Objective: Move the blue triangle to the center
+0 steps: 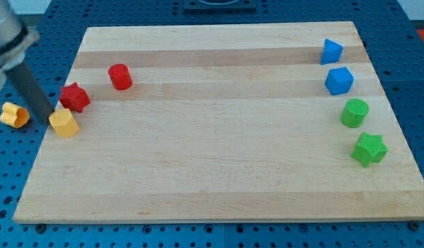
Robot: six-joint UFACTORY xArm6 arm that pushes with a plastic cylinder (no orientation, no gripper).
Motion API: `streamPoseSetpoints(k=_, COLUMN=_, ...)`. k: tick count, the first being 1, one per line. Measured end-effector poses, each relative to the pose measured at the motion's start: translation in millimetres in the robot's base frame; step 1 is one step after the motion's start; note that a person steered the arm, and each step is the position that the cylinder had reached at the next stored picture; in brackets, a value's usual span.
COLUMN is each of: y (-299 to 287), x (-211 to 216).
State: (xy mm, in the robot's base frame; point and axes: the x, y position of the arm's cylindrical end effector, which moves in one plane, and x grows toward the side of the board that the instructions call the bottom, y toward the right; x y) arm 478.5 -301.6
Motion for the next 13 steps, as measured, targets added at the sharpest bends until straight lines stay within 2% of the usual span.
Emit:
streamPoseSetpoints(k=1, y=-2.6, x=11.2)
streamPoseSetpoints(k=2, y=47.9, x=3.0)
streamPoseSetpoints(k=3, y=62.5, x=-17.9)
streamPoseSetpoints(k=4, y=77.6, x=-18.3)
streamPoseSetpoints(k=5, y=193.5, x=-13.4)
streamPoseSetpoints(k=6, y=262.1, x=-43.0)
streamPoseSetpoints(k=7, y=315.6, x=-98.8)
streamPoseSetpoints(k=8, y=354.5, x=-125.2)
streamPoseSetpoints(k=10, y=406.4, x=-228.1)
streamPoseSetpoints(k=11, y=520.7, x=-276.8)
streamPoseSetpoints(k=12, y=646.3, x=-275.5)
streamPoseSetpoints(k=13, y=622.6, x=-235.7)
